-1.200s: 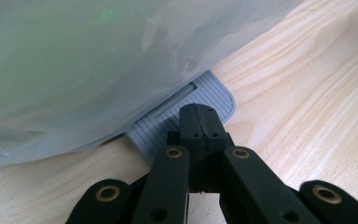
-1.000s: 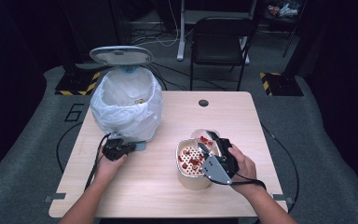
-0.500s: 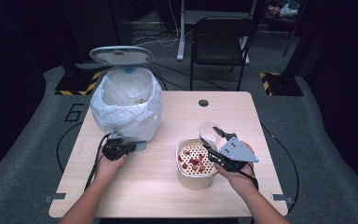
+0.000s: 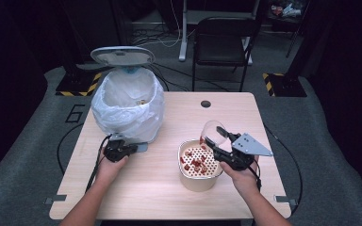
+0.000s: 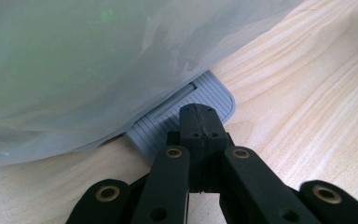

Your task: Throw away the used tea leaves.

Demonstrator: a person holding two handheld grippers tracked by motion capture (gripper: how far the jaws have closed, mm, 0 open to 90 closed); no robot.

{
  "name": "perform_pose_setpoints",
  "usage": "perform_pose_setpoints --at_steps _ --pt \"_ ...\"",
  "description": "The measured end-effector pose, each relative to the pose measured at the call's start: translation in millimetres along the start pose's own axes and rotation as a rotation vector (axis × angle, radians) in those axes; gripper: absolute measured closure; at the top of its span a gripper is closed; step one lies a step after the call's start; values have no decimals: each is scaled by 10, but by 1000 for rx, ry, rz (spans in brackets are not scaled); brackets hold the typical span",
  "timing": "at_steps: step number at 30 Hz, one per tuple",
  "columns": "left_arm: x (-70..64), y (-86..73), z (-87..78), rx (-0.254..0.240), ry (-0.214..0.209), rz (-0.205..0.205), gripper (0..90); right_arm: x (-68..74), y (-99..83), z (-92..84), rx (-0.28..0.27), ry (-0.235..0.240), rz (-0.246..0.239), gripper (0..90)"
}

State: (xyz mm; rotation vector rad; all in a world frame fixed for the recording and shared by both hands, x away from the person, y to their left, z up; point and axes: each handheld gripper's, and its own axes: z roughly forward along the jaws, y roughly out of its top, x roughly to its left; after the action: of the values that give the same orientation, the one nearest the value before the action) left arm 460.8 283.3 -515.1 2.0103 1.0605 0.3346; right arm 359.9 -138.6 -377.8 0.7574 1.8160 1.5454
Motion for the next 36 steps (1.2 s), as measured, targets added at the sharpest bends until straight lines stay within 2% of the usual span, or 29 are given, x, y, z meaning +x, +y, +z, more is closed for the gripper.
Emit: perform_pose_setpoints --at_steps 8,18,24,30,36 --pt "0 1 -1 2 2 1 900 17 286 -14 -13 8 -44 462" --pt "4 1 -2 2 3 2 900 60 617 165 -13 50 -62 462" --pt "4 0 -1 1 1 -4 900 128 827 297 18 71 -40 465" --pt "1 0 -3 3 3 -6 900 192 1023 449 19 97 -32 466" --pt "5 -4 0 -2 -2 -7 900 172 1067 683 21 111 -4 466"
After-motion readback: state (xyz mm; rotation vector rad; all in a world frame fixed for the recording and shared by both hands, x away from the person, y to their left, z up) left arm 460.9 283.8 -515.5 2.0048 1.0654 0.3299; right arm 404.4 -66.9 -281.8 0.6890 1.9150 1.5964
